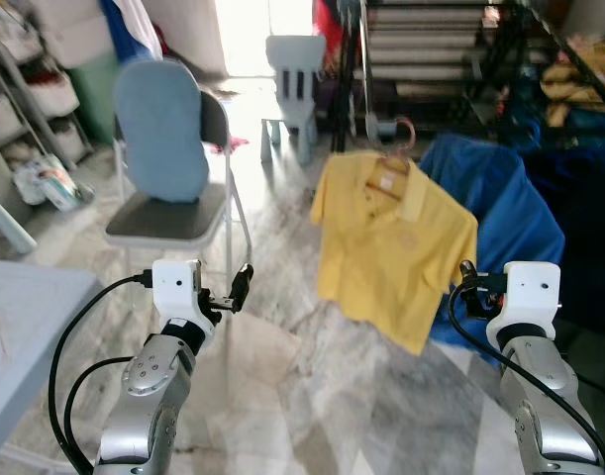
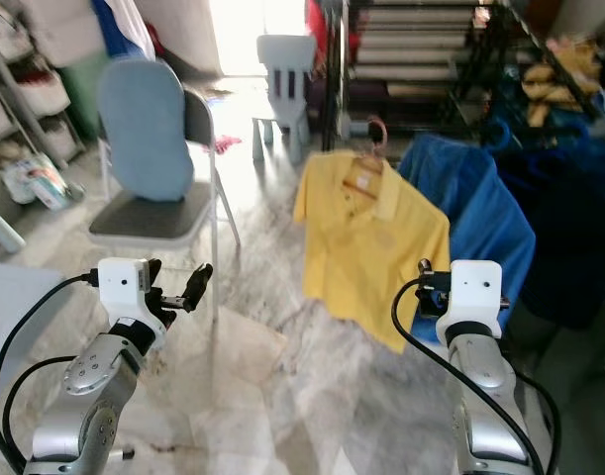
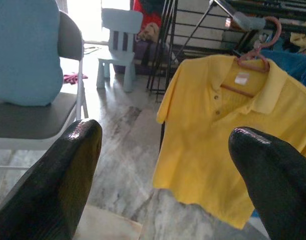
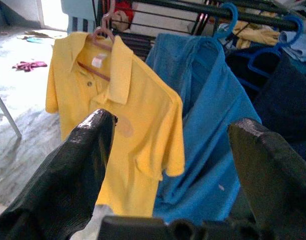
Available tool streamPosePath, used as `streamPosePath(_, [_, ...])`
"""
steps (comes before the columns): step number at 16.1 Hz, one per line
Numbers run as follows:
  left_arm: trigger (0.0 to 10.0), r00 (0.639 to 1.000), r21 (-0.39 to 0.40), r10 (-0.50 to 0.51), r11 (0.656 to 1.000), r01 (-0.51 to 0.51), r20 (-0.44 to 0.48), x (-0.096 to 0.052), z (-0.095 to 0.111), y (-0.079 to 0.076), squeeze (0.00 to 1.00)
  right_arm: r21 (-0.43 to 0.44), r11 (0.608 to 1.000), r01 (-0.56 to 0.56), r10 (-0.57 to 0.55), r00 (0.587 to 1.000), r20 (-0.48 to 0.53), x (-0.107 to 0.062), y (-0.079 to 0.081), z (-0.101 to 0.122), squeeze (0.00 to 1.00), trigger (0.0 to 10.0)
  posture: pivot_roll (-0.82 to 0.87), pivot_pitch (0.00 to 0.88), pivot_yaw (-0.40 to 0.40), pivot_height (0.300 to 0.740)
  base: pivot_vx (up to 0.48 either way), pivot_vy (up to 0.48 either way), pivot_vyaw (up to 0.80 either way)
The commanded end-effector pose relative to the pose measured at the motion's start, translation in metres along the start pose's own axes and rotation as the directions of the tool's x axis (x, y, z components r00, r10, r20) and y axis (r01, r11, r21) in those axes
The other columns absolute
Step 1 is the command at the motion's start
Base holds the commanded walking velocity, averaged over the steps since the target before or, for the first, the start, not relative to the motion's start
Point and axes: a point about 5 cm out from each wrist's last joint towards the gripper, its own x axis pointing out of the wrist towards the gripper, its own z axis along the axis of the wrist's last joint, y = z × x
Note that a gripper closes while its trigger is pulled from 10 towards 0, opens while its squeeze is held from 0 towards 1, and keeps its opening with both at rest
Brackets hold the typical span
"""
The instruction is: Hang hanger
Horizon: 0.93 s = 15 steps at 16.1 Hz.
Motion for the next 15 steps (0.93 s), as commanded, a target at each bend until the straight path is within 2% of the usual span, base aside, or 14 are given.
streamPosePath(1, [10.0,1.000,0.003,-0.015,1.000,0.015,-0.003,0.0010,-0.0004,-0.0024,0.00,0.003,1.000,0.005,-0.005,1.000,0.019,0.0005,0.0009,0.0072,0.00,10.0,-0.11,0.000,0.052,0.740,0.364,0.000,0.00])
streamPosePath(5, [10.0,0.999,-0.005,-0.032,0.999,0.032,-0.012,0.0006,-0.0033,-0.0055,0.00,0.011,1.000,0.002,-0.002,1.000,0.011,0.0002,0.0033,0.0058,0.00,10.0,-0.11,0.000,0.055,0.740,0.372,0.000,0.00])
streamPosePath(13, [10.0,0.999,-0.006,-0.038,0.999,0.038,-0.018,0.0038,-0.0041,-0.0069,0.00,0.008,1.000,-0.008,0.007,1.000,0.010,0.0023,0.0062,0.0069,0.00,10.0,-0.12,0.000,0.050,0.740,0.382,0.000,-0.48])
streamPosePath(15, [10.0,0.999,-0.008,-0.045,0.999,0.045,-0.023,0.0044,-0.0055,-0.0088,0.00,0.007,1.000,-0.028,0.027,1.000,0.013,0.0032,0.0087,0.0075,0.00,10.0,-0.12,0.000,0.048,0.740,0.377,0.000,0.00])
